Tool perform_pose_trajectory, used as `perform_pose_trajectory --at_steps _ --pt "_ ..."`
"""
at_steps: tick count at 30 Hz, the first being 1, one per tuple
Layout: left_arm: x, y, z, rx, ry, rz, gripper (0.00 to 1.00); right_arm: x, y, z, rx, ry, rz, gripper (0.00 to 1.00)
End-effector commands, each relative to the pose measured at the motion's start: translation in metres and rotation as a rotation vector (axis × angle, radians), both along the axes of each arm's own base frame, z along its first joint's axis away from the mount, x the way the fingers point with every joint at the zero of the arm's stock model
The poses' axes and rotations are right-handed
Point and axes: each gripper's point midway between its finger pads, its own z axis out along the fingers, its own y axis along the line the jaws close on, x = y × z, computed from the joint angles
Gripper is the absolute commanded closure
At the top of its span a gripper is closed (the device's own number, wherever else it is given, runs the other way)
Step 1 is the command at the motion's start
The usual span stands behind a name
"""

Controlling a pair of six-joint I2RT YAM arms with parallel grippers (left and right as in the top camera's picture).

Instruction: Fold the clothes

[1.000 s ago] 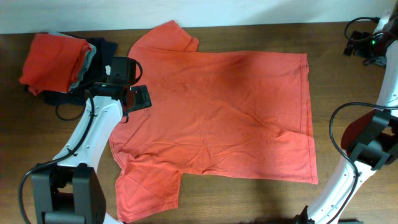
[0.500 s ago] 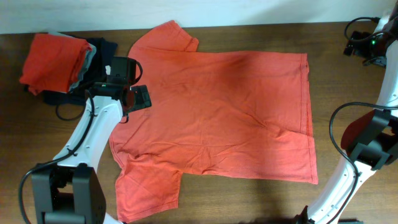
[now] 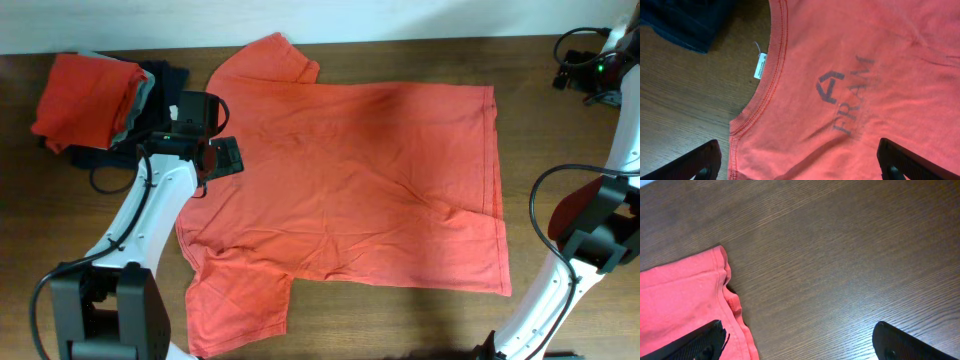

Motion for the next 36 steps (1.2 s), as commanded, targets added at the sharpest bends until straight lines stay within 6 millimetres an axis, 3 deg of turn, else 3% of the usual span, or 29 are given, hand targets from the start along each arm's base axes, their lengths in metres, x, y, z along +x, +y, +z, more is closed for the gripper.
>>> perform_pose_trajectory --at_steps 1,30,36 --pt "0.005 0.003 0.015 0.007 -0.044 0.011 0.01 0.001 0.001 0.008 -0.008 -0.018 0.005 0.01" --pt "0.005 0.004 0.016 0.009 -0.045 0.013 0.01 0.001 0.001 0.008 -0.008 -0.018 0.005 0.02" --pt "0.028 -0.032 0.024 -0.206 -0.144 -0.010 0.01 0.001 0.001 0.008 -0.008 -0.018 0.005 0.01"
